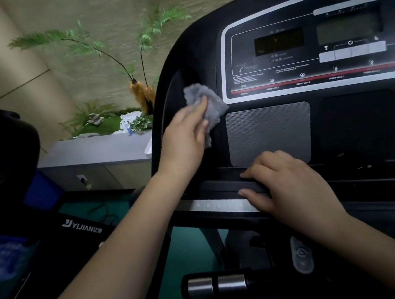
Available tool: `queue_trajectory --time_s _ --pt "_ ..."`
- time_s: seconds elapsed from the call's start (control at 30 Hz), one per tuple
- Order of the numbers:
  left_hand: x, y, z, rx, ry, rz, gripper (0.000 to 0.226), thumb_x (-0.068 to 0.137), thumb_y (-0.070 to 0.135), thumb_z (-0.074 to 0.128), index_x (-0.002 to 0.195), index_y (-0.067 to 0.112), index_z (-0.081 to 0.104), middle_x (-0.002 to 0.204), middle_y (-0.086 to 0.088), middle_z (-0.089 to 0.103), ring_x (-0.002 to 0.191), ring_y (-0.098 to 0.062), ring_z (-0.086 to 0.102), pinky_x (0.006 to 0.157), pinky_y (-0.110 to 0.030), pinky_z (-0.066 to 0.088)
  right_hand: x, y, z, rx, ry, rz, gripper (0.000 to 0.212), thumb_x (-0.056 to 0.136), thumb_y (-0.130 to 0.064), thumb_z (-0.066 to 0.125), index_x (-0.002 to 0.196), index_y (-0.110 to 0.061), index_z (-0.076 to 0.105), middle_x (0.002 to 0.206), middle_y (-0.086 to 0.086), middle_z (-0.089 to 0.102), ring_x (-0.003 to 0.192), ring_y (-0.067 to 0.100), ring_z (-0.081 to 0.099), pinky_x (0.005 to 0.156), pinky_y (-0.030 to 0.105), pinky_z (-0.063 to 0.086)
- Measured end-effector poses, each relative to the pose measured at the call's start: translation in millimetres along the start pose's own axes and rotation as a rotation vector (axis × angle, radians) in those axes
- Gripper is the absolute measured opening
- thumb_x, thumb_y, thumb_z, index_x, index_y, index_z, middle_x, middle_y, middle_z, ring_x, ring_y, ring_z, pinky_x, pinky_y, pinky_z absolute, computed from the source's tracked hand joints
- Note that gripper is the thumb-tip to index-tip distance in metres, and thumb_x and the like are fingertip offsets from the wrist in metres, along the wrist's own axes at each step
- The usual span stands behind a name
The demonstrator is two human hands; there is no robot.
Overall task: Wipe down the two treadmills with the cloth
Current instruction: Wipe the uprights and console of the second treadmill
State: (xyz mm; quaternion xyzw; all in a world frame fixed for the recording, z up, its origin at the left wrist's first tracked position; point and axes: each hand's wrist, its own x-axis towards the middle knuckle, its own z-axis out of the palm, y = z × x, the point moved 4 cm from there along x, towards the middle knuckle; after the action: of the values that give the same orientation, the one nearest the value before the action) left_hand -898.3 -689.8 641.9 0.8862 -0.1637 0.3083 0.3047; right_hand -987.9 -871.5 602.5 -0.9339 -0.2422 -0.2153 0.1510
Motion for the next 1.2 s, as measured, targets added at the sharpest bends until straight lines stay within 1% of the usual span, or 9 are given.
queue_trajectory --time_s 0.1,0.2,0.4,0.6,0.7,0.83,0.97,1.07,1.2 --pt "-20 0 -7 -0.024 -0.038 -0.106 0.040 0.091 0.008 0.061 0.131 0.010 0.059 0.125 -0.010 0.061 0.110 -0.007 0.052 0.094 0.004 0.027 0 0 1 -0.002 -0.007 0.001 0.031 0.081 -0.050 0.058 0.096 -0.024 0.067 0.087 -0.006 0.056 0.082 0.020 0.055 0.065 0.035 0.049" --pt "-12 5 -14 0.001 0.155 -0.113 0.044 0.093 0.008 0.055 0.137 0.007 0.052 0.135 -0.014 0.054 0.121 -0.012 0.048 0.103 -0.001 0.023 0 0 0 -0.005 -0.011 0.008 0.031 0.081 -0.050 0.058 0.096 -0.024 0.067 0.087 -0.007 0.056 0.082 0.019 0.055 0.065 0.034 0.049" --pt "1 21 25 0.015 0.111 -0.159 0.050 0.100 0.017 0.036 0.148 0.005 0.031 0.155 -0.018 0.029 0.144 -0.030 0.024 0.119 -0.032 0.019 1 1 0 -0.004 -0.007 0.000 0.032 0.081 -0.050 0.057 0.096 -0.024 0.067 0.088 -0.006 0.056 0.082 0.020 0.055 0.064 0.034 0.048" --pt "-30 13 16 -0.083 0.023 -0.271 0.043 0.096 0.011 0.049 0.139 0.013 0.052 0.135 -0.008 0.057 0.126 -0.019 0.050 0.100 -0.010 0.030 2 0 0 -0.012 0.009 -0.006 0.030 0.080 -0.049 0.059 0.094 -0.023 0.067 0.086 -0.005 0.056 0.080 0.021 0.055 0.062 0.034 0.048" --pt "-8 18 12 -0.074 0.094 -0.268 0.043 0.095 0.006 0.050 0.138 0.010 0.052 0.138 -0.010 0.054 0.129 -0.019 0.047 0.098 -0.001 0.023 1 0 0 -0.011 0.009 -0.008 0.031 0.080 -0.049 0.058 0.094 -0.023 0.067 0.086 -0.005 0.056 0.081 0.021 0.055 0.063 0.035 0.049" --pt "0 25 14 -0.109 0.125 -0.282 0.047 0.097 0.008 0.049 0.143 0.014 0.045 0.145 -0.009 0.047 0.136 -0.018 0.040 0.108 -0.011 0.023 1 0 0 -0.015 0.015 -0.006 0.030 0.080 -0.048 0.060 0.093 -0.022 0.067 0.085 -0.004 0.056 0.080 0.021 0.055 0.062 0.035 0.049" --pt "-29 15 3 -0.120 -0.112 -0.335 0.045 0.092 0.015 0.060 0.136 0.019 0.054 0.135 -0.004 0.059 0.124 -0.014 0.053 0.097 -0.010 0.033 1 0 0 -0.018 0.013 -0.006 0.029 0.079 -0.048 0.061 0.093 -0.023 0.067 0.085 -0.004 0.056 0.079 0.021 0.055 0.062 0.034 0.048" --pt "-43 7 -21 -0.123 -0.261 -0.359 0.045 0.086 0.016 0.069 0.129 0.027 0.061 0.125 0.007 0.063 0.109 0.001 0.055 0.084 0.004 0.032 1 0 0 -0.008 0.009 -0.003 0.029 0.079 -0.048 0.062 0.094 -0.024 0.067 0.086 -0.006 0.055 0.080 0.020 0.055 0.063 0.032 0.046" --pt "-20 7 -59 0.090 -0.015 -0.141 0.051 0.076 0.013 0.077 0.122 0.025 0.058 0.116 0.004 0.050 0.099 -0.002 0.046 0.090 -0.006 0.035 0 1 0 -0.004 0.017 -0.005 0.029 0.079 -0.048 0.062 0.094 -0.023 0.068 0.086 -0.007 0.056 0.080 0.020 0.055 0.063 0.032 0.046"
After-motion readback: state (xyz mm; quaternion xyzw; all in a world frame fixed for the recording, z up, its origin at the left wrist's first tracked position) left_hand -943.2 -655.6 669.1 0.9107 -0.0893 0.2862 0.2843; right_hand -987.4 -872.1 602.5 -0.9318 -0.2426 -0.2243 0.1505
